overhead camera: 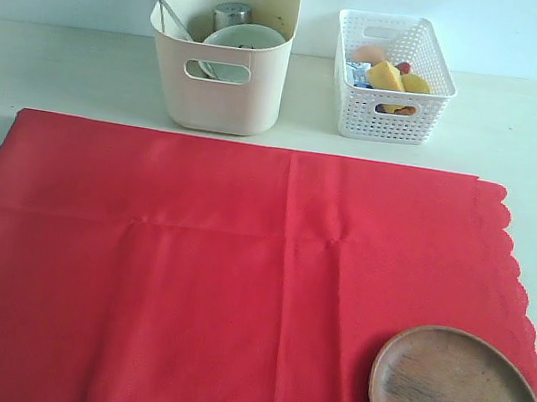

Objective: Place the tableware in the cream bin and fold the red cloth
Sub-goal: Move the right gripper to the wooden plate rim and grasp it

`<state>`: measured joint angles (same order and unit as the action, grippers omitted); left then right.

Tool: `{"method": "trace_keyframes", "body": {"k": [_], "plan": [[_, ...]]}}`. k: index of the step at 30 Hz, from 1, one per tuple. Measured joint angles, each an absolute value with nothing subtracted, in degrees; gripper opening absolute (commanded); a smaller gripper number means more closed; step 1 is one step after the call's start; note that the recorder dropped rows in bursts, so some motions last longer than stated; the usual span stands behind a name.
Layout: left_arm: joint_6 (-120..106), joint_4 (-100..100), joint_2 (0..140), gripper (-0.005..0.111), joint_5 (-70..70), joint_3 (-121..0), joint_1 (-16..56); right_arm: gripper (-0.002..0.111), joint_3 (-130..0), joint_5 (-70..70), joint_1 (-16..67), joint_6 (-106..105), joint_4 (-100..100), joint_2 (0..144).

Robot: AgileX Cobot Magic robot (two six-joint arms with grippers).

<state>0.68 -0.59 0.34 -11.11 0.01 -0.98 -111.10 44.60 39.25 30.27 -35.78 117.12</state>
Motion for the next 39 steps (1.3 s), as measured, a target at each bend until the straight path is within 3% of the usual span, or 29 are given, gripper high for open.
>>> {"method": "trace_keyframes", "body": {"k": [6, 25, 34, 39], "plan": [[0.68, -0.59, 0.34, 0.002, -11.11, 0.01, -0.98, 0.000, -105.76, 48.51, 39.25, 30.27, -34.32, 112.36], [0.68, -0.59, 0.34, 0.002, -11.11, 0.01, -0.98, 0.000, -71.14, 47.28, 39.25, 33.53, -34.07, 82.81], [0.68, -0.59, 0.34, 0.002, -11.11, 0.01, -0.98, 0.000, -57.50, 54.42, 39.13, 34.35, -35.22, 75.81], [0.68, -0.59, 0.34, 0.002, -11.11, 0.01, -0.98, 0.000, -48.71, 55.43, 34.20, 34.12, -34.32, 74.48]]}}
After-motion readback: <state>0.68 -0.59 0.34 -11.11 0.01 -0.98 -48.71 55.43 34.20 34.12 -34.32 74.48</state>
